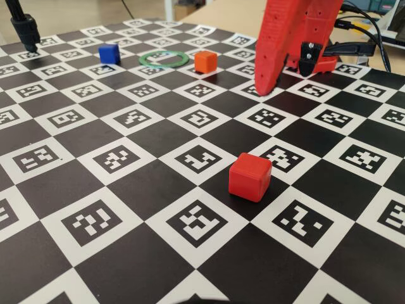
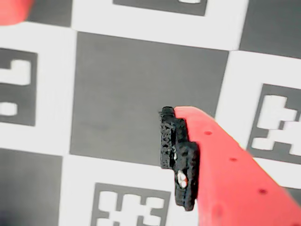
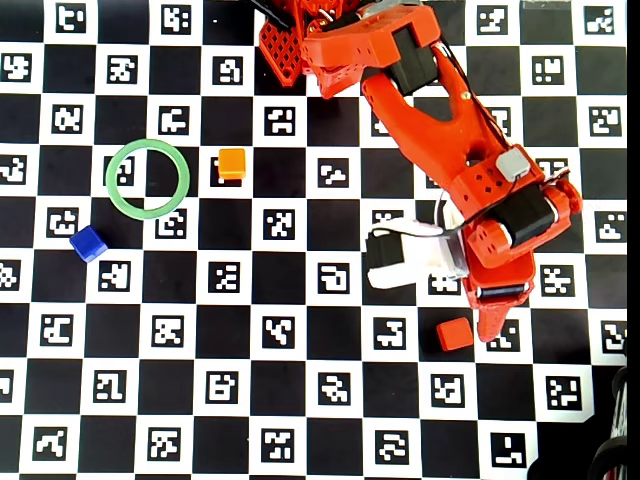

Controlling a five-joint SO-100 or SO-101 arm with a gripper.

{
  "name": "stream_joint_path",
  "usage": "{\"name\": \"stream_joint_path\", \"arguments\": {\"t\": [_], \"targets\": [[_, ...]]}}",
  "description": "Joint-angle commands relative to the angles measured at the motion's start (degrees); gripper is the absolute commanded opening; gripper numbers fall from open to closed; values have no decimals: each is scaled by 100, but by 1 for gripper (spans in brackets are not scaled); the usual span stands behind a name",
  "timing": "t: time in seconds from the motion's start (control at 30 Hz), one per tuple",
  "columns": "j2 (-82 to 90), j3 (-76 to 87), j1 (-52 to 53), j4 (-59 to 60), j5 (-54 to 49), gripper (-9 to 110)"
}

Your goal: Grab the red cube then put it in the green circle then put the blue cube on top and finally the orange cube on top

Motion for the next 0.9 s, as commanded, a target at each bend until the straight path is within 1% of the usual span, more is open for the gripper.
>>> {"name": "stream_joint_path", "arguments": {"t": [0.0,0.43,0.57,0.87], "targets": [[88,-70,53,-325,0,45],[-861,-141,123,-1002,149,45],[-984,-158,202,-1134,352,45],[-1230,-325,316,-1336,343,45]]}}
